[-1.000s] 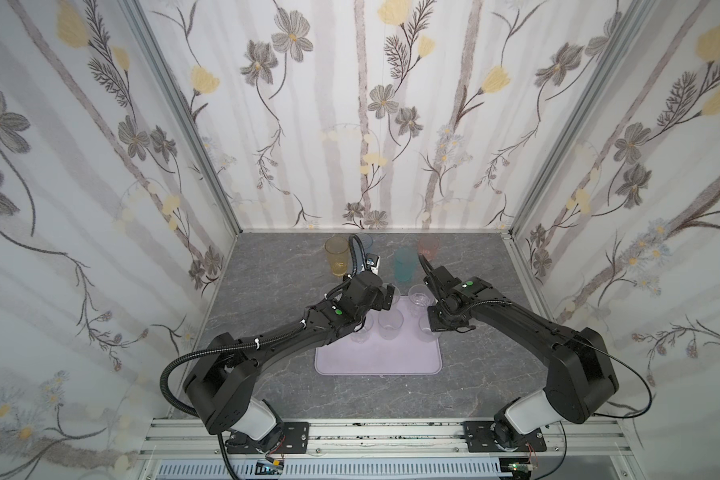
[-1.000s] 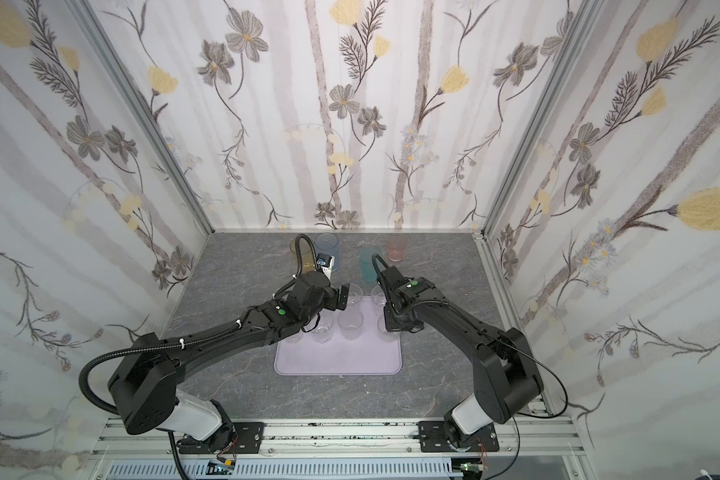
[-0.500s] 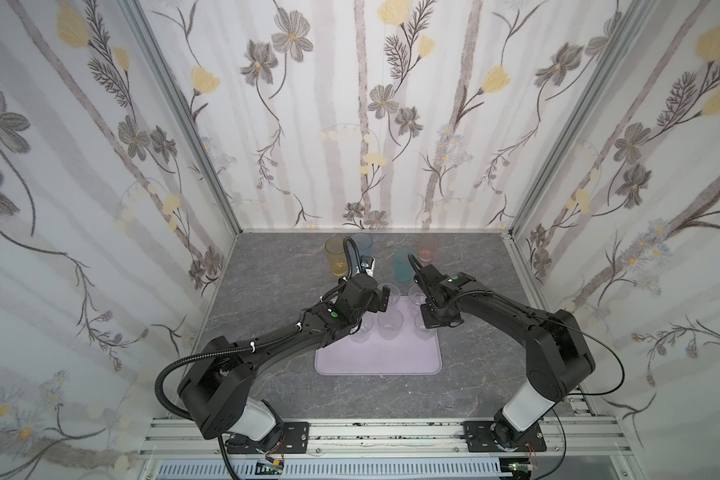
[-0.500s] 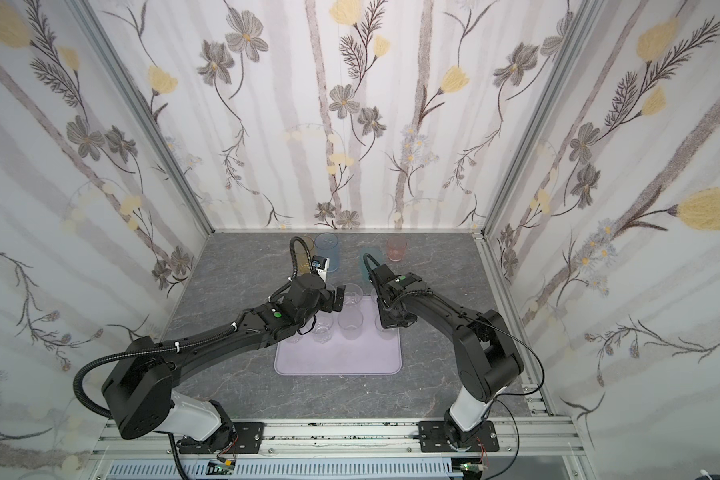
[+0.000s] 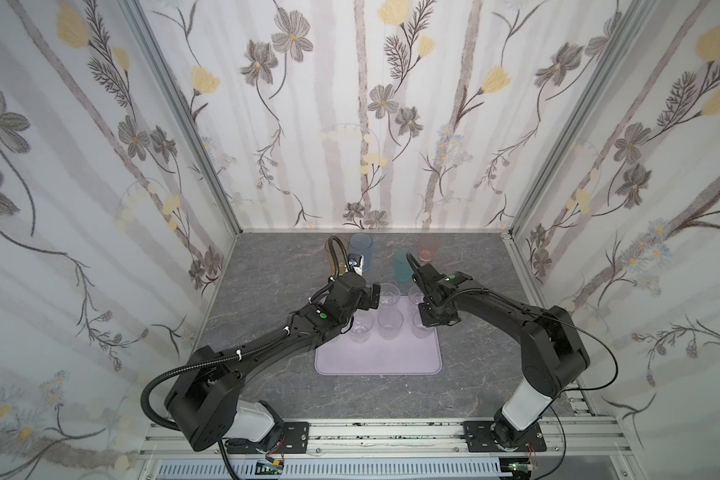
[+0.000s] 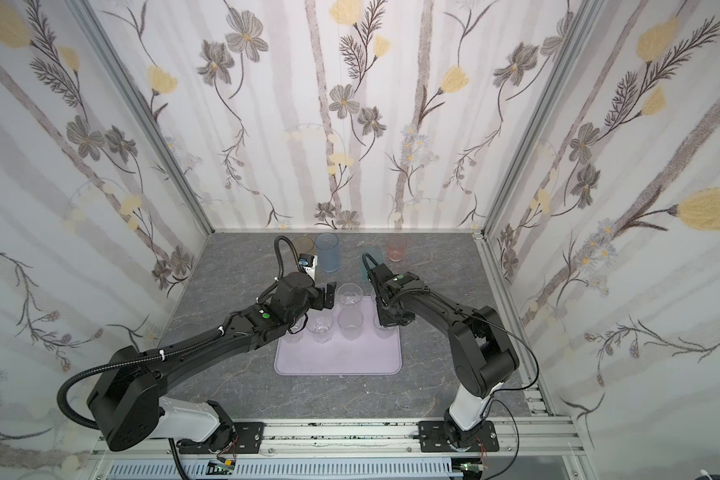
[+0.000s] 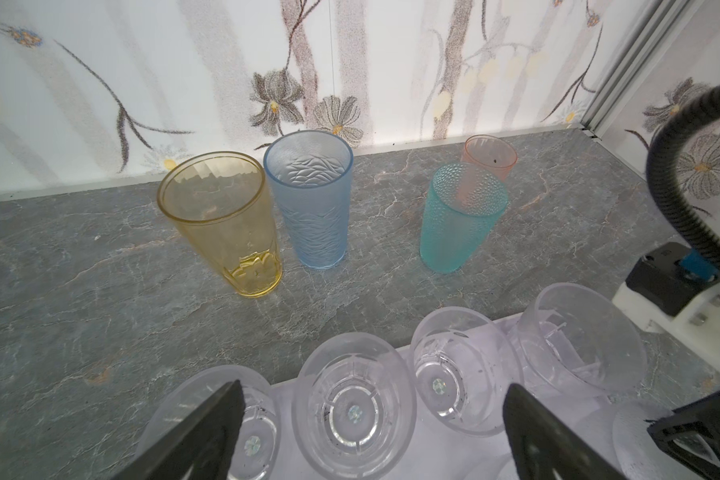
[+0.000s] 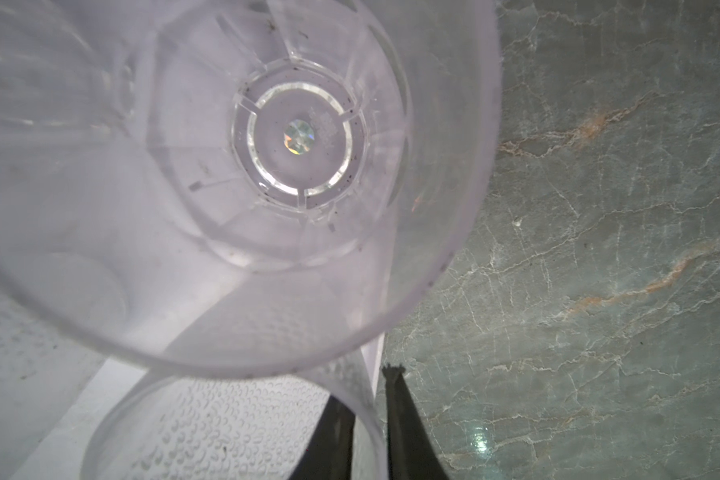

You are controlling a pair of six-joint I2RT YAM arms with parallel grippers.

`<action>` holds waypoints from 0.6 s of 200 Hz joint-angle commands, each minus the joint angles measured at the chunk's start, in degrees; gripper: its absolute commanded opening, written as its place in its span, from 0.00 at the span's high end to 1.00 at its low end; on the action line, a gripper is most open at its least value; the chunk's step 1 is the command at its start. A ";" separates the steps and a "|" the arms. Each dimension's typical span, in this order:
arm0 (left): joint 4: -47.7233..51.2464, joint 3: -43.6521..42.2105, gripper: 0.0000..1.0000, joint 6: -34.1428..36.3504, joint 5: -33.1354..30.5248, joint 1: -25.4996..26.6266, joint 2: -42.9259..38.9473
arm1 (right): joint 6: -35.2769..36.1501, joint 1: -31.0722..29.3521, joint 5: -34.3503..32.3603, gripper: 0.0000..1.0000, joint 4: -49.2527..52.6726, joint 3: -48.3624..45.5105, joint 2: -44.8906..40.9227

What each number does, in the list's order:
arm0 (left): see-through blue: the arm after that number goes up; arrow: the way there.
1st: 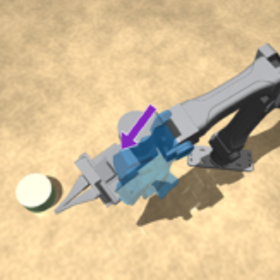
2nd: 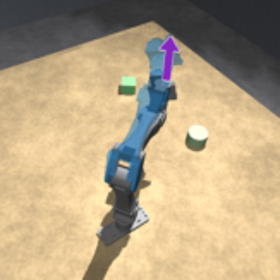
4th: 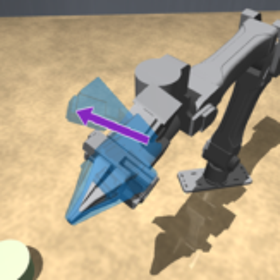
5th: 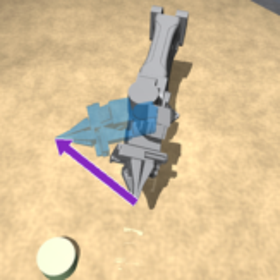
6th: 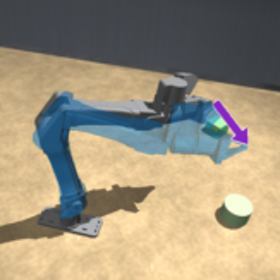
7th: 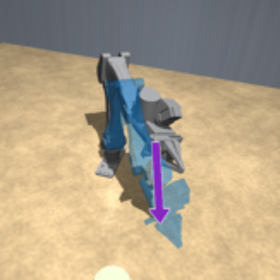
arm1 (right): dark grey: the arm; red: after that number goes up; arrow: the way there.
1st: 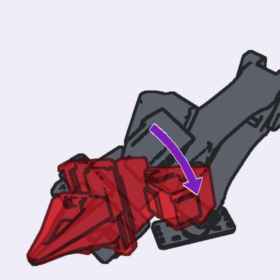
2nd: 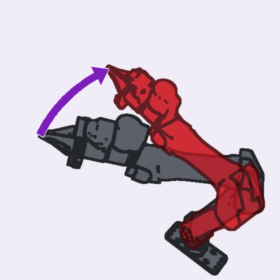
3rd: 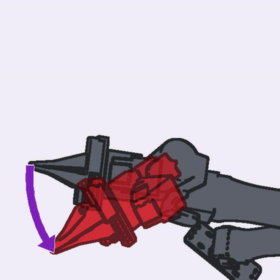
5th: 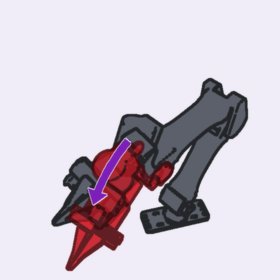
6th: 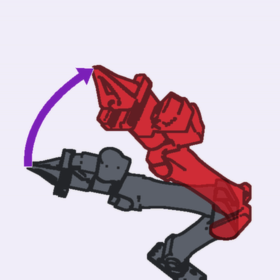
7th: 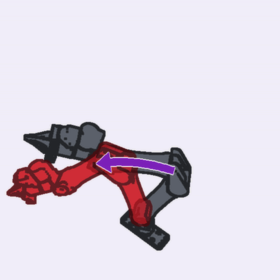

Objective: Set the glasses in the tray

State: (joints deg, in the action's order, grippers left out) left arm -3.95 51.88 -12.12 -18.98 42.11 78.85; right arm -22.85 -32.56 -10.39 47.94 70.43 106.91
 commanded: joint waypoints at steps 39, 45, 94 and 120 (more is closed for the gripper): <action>6.69 -5.90 0.00 -5.12 10.21 -8.49 -10.51 | 0.61 -0.29 0.14 0.63 4.57 7.09 -3.87; 7.68 -6.48 0.01 -5.63 11.04 -9.34 -11.50 | 0.19 -0.52 0.47 0.62 4.89 8.09 -3.98; 14.32 -10.74 0.05 -11.52 17.20 -13.89 -18.04 | -5.55 -7.58 9.42 0.61 -0.02 15.03 -3.70; 15.70 -12.69 0.07 -14.69 19.65 -13.94 -20.39 | -8.06 -12.55 12.54 0.61 -1.62 18.62 -0.85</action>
State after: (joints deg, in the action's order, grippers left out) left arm 9.15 40.47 -22.33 -3.03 28.34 59.90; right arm -27.14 -42.02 -2.85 50.35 86.65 104.01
